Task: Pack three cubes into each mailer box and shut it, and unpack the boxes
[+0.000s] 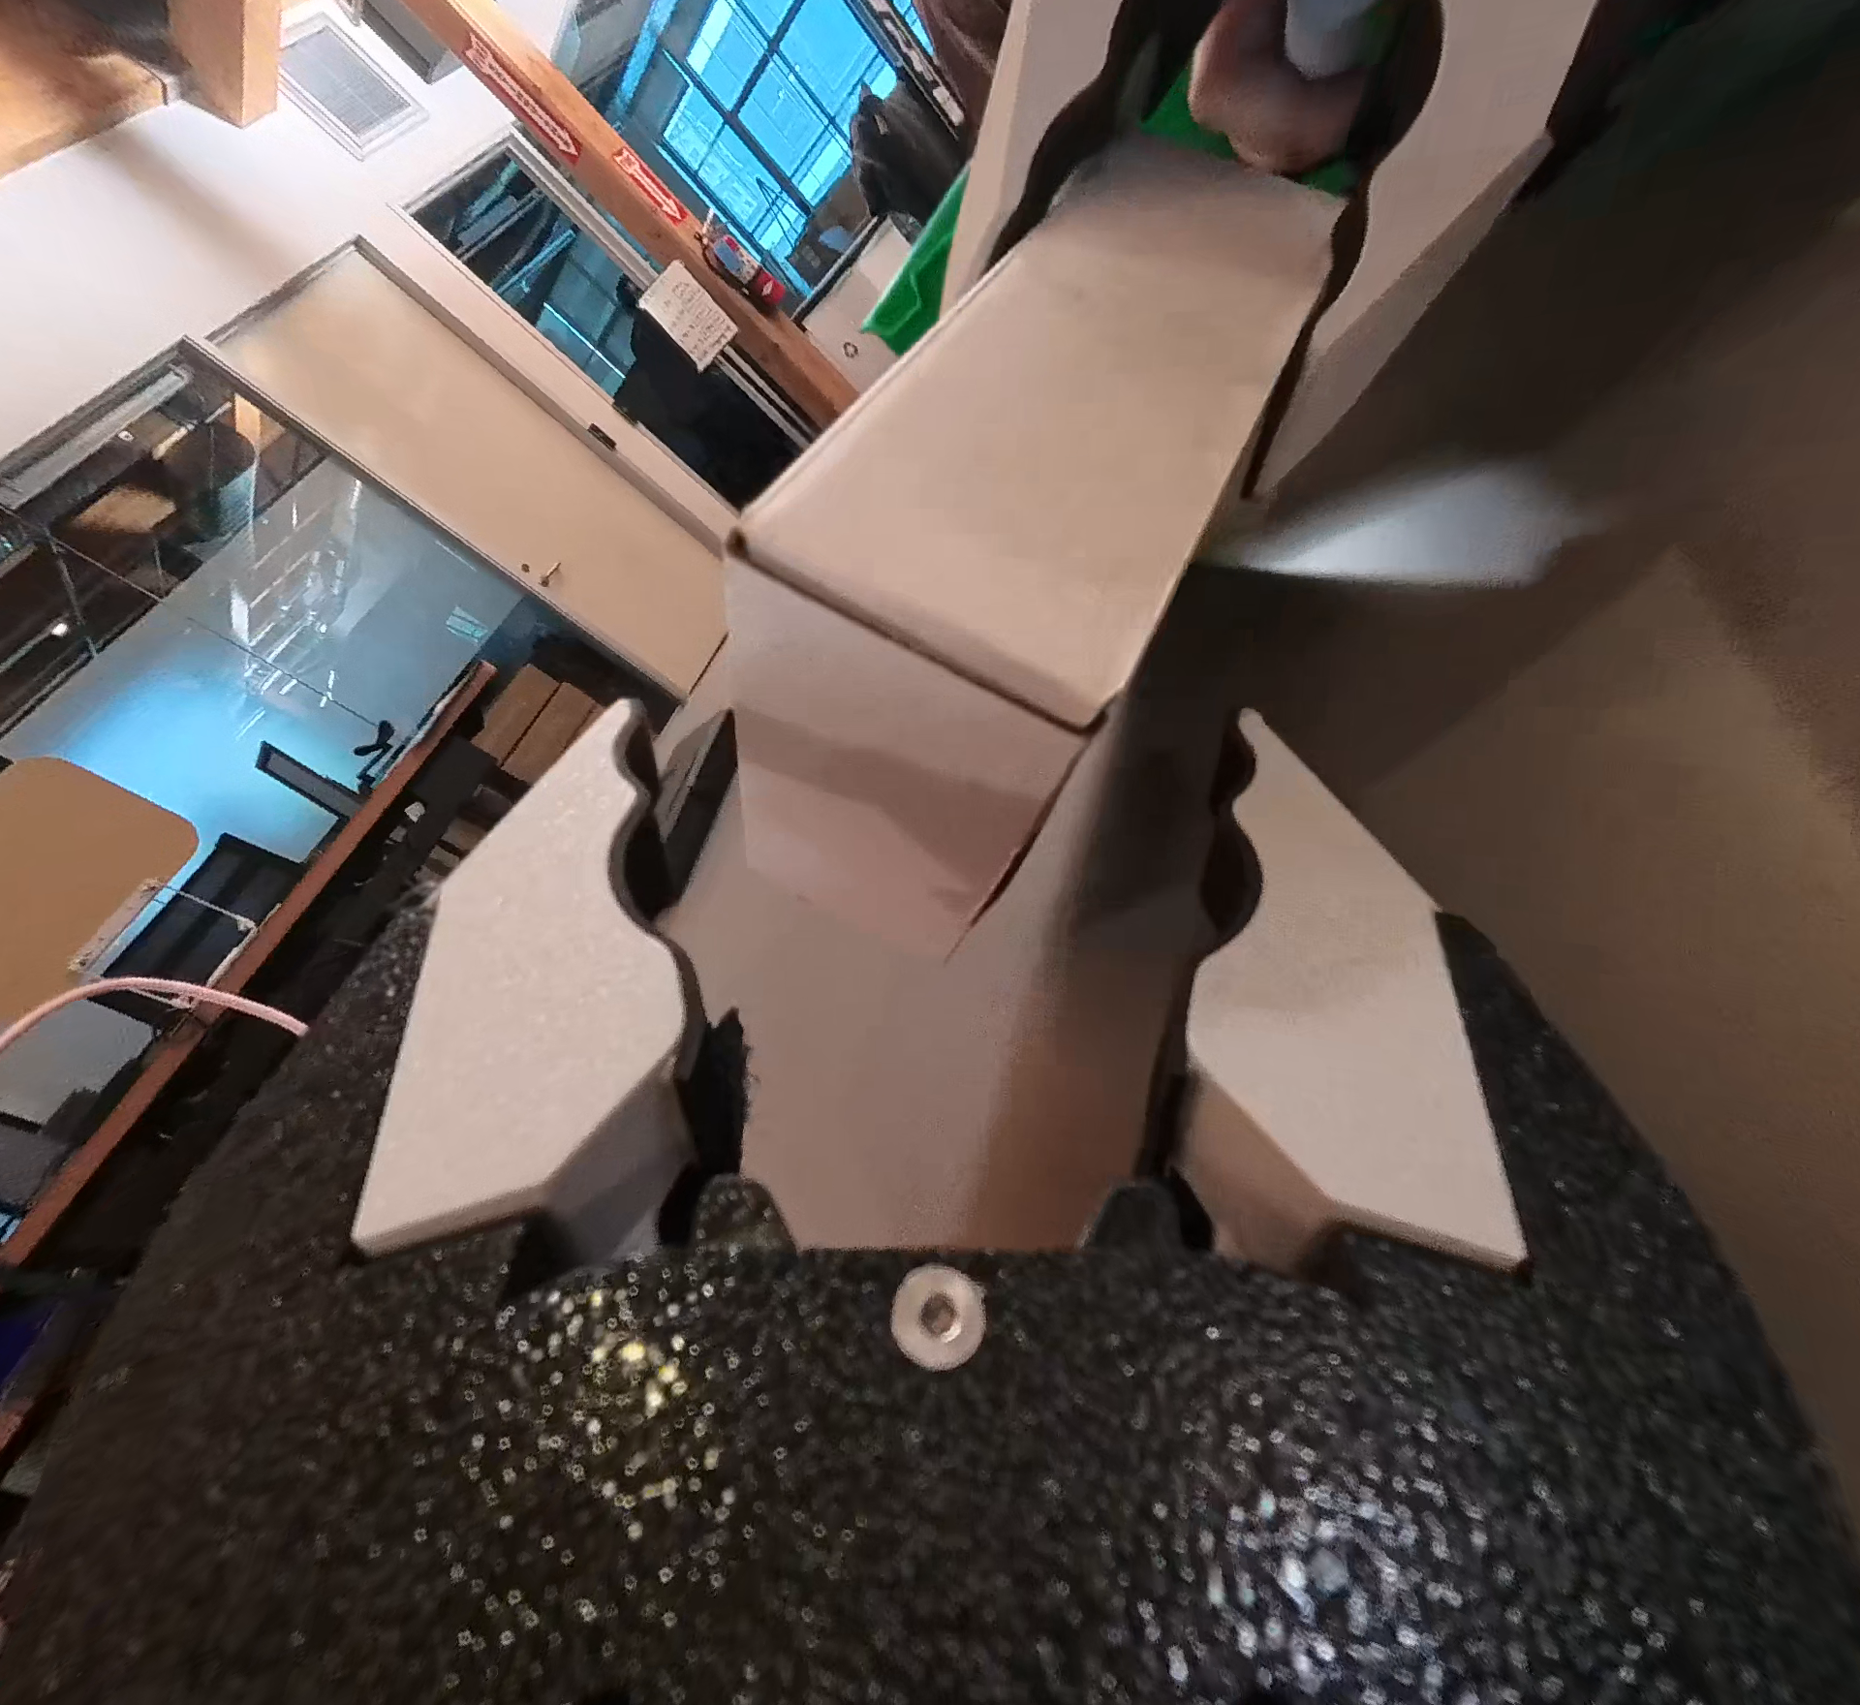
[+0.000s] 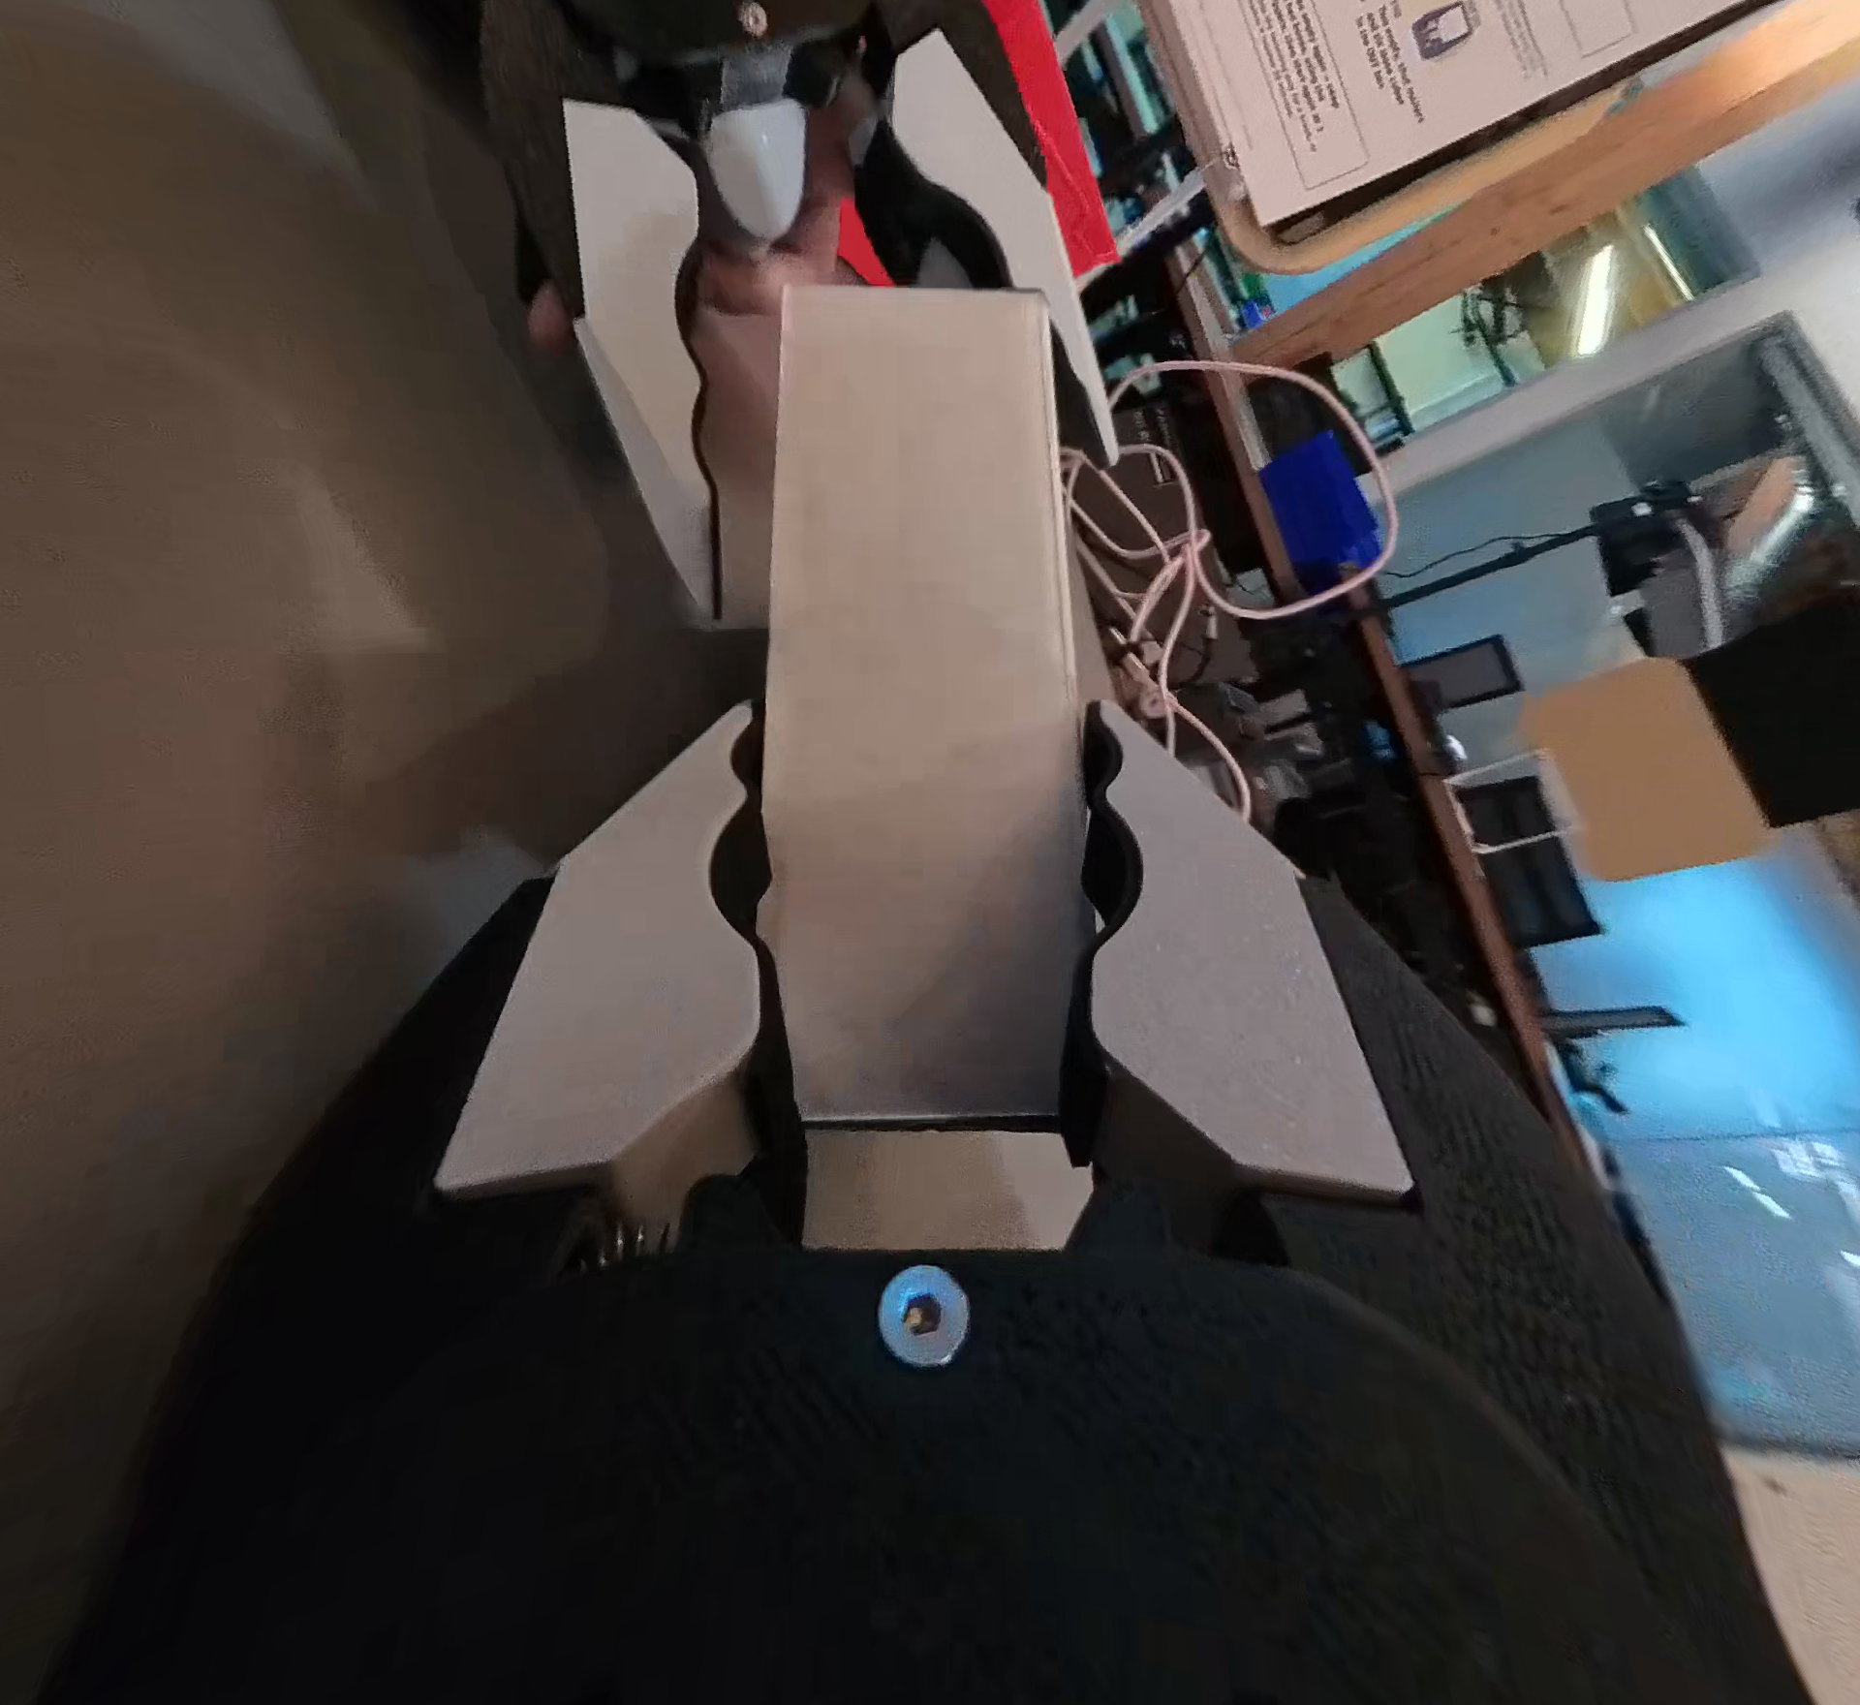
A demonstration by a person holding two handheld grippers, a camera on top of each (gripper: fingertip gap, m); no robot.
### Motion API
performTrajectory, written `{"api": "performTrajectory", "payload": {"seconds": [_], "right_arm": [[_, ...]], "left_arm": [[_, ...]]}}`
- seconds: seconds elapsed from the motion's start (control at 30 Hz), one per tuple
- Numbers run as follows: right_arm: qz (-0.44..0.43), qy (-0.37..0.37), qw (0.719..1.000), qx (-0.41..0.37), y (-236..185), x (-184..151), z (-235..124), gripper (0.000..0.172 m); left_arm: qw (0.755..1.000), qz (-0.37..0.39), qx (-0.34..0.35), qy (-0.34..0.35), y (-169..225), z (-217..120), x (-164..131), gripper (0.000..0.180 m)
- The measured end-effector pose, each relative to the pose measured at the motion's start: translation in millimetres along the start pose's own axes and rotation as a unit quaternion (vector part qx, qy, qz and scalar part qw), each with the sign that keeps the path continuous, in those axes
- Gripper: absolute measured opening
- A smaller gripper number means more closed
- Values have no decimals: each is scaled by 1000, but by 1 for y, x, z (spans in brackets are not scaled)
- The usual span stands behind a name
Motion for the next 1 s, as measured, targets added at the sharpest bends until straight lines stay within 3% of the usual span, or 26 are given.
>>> {"api": "performTrajectory", "payload": {"seconds": [0.13, 0.2, 0.27, 0.43, 0.57, 0.67, 1.0], "right_arm": [[41, 43, 998, 32, 3, 3, -9, 61], [42, 47, 997, 37, 3, 3, -11, 61], [38, 41, 998, 32, 2, 4, -10, 62], [-12, 15, 999, -27, 0, 9, -8, 70], [-54, 8, 996, -75, 0, 12, -12, 67], [-72, 2, 993, -93, 0, 12, -13, 61], [-96, 2, 986, -138, 3, 14, -18, 58]], "left_arm": [[1000, 10, 5, 23, 4, -2, 10, 94], [999, 21, 15, 27, 4, -4, 11, 78], [1000, 23, 1, 20, 1, -4, 8, 75], [998, 29, -2, -59, 1, 6, 7, 72], [994, -26, -20, -107, 3, 13, 10, 70], [989, -67, -36, -124, 1, 16, 10, 70], [984, -96, -36, -146, -2, 18, 12, 70]]}}
Point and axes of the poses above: each gripper's, where its closed fingertips meet, z out along the fingers, x out of its top, y = z × x across the jaws, the point moved 9 cm from there along -z, back along the fingers, and after that the axes turned 12 degrees about -y, right-handed, at the moved point
